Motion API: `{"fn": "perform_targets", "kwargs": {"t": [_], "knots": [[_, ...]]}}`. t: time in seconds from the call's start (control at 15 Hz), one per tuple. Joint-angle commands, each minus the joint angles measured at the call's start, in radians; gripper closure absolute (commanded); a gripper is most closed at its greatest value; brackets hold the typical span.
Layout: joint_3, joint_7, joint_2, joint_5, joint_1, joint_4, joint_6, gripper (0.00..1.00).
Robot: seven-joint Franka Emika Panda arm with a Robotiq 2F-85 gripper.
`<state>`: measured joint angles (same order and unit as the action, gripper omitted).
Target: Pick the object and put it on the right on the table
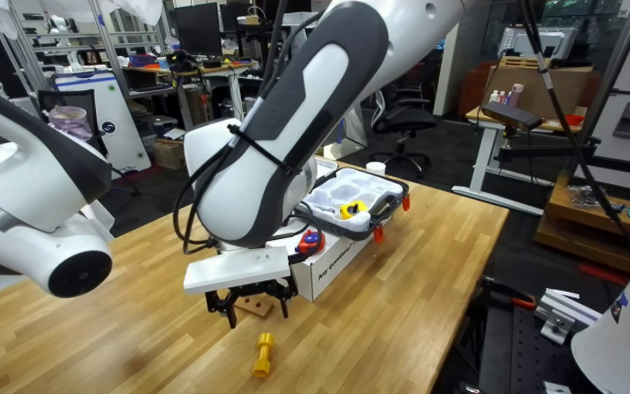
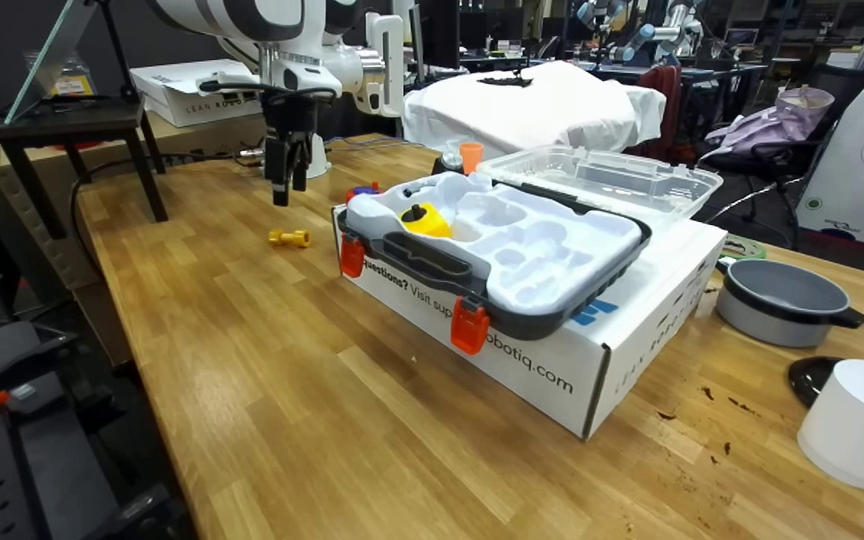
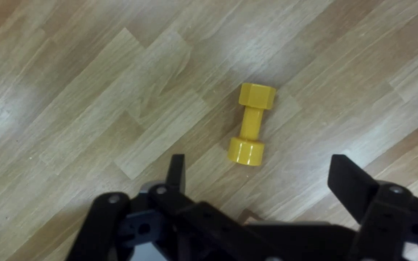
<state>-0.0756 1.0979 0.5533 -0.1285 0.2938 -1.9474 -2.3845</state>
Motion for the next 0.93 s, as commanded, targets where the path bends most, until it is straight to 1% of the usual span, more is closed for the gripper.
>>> {"fn": "perform_targets", "kwargs": {"t": [0.0, 0.47, 0.87], "knots": [[-0.016, -0.025, 0.047, -0.039, -0.012, 0.039, -0.026, 0.00], [-0.012, -0.022, 0.113, -0.031, 0.003, 0.081, -0.023, 0.00], [-0.012, -0.017, 0.138, -0.035, 0.002, 0.097, -0.019, 0.00]]}}
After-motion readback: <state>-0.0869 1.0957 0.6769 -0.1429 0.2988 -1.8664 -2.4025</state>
